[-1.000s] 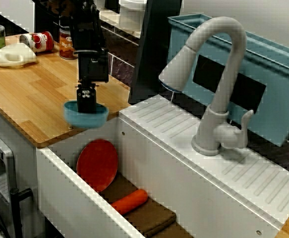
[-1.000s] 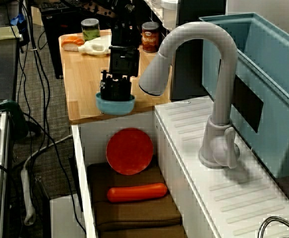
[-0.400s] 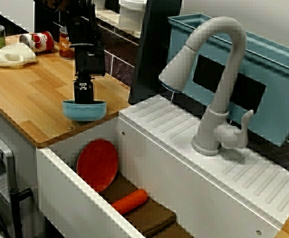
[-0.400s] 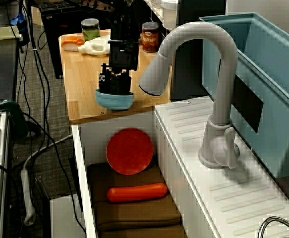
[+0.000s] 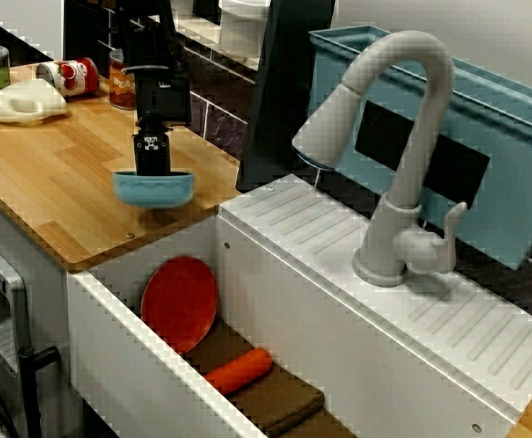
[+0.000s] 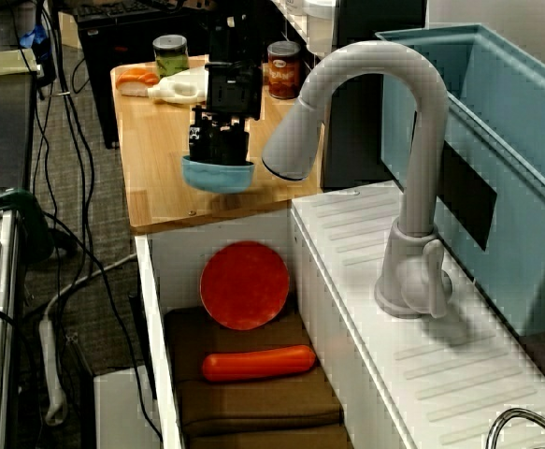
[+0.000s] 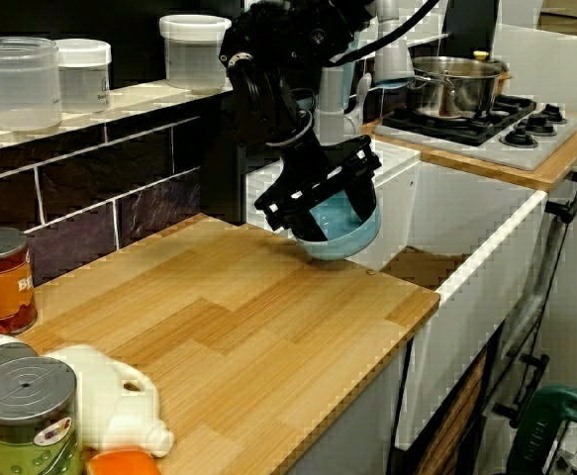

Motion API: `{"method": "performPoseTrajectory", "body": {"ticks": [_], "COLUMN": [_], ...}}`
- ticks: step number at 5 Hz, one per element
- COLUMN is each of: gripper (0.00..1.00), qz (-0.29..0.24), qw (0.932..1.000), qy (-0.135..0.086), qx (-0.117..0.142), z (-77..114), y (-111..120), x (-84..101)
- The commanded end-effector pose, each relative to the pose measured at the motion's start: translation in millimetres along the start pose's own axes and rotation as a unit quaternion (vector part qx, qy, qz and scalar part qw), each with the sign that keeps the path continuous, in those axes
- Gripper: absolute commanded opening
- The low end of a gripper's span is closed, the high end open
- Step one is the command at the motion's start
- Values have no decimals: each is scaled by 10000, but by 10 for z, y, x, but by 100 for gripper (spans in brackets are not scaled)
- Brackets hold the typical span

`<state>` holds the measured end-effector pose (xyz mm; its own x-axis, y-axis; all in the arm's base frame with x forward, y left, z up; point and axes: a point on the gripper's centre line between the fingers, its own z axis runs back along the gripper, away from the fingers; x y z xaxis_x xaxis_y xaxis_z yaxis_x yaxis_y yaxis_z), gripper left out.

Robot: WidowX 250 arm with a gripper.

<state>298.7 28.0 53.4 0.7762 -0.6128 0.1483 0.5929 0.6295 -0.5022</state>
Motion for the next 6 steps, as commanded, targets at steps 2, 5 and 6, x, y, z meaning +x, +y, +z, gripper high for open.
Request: {"method": "performPoseTrajectory", "body": {"ticks": [2,5,6], "gripper": [100,100,100], "qz": [69,63,-5], "qw": [9970,9852,9783], "qy": [-500,-547,-468], "qx": [583,1621,2018], "z": [828,1130,1082], "y": [88,183,159], "x": [-96,-400,-451]}}
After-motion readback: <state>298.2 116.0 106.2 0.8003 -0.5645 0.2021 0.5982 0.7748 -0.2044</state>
